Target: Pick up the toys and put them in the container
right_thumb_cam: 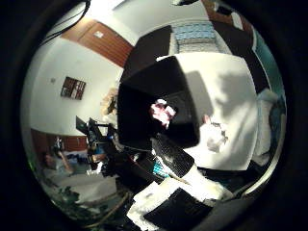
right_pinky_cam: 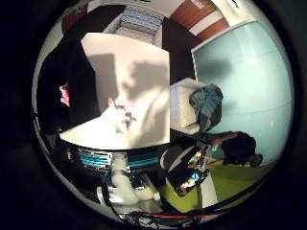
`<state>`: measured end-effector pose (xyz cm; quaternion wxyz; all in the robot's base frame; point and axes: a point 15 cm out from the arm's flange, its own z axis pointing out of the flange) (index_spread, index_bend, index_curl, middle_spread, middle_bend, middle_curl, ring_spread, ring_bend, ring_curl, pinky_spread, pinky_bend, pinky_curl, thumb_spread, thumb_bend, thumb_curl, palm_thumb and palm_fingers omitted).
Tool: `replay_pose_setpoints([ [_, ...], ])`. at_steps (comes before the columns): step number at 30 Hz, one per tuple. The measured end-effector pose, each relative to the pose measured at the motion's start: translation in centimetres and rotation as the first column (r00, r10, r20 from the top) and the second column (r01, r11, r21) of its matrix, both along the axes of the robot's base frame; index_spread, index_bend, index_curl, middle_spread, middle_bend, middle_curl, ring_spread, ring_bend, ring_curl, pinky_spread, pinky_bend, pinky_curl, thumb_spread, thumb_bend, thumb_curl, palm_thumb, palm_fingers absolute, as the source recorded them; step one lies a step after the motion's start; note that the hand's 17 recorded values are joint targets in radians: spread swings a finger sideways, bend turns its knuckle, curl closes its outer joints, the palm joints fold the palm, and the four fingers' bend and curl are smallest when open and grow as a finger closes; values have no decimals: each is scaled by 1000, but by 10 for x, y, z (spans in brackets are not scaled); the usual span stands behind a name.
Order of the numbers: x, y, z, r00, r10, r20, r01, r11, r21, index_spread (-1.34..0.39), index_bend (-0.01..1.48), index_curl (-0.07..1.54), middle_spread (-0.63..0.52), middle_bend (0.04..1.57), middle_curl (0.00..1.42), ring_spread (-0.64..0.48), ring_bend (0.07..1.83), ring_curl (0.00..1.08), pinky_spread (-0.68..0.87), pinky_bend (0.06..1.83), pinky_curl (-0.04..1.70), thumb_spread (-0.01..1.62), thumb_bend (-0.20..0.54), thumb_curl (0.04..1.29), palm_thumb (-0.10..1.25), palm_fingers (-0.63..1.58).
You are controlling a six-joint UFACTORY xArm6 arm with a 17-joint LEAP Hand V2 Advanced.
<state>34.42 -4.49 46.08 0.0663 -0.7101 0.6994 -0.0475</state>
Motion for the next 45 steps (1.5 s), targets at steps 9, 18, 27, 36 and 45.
replay_pose_setpoints([
  [9,-58,-74,-65,985,-124,-123,127,992,18,-278,155,255,101,268,329,225,385,239,507,562,306,1190,-19,296,478,157],
  [18,-101,-77,-115,969,-147,-198,160,986,53,-272,154,253,102,266,327,226,379,235,506,571,285,1187,-21,294,464,160],
  [27,-111,-69,-179,956,-160,-244,194,974,119,-270,154,254,102,262,326,226,383,233,504,577,271,1185,-18,290,464,164],
  [36,-90,-67,-227,958,-195,-209,231,959,164,-297,158,265,83,258,327,216,373,232,504,559,254,1170,-19,301,508,188],
  [45,-85,-68,-260,951,-211,-226,251,953,170,-301,157,266,80,256,328,216,372,230,493,550,246,1157,-19,312,528,199],
])
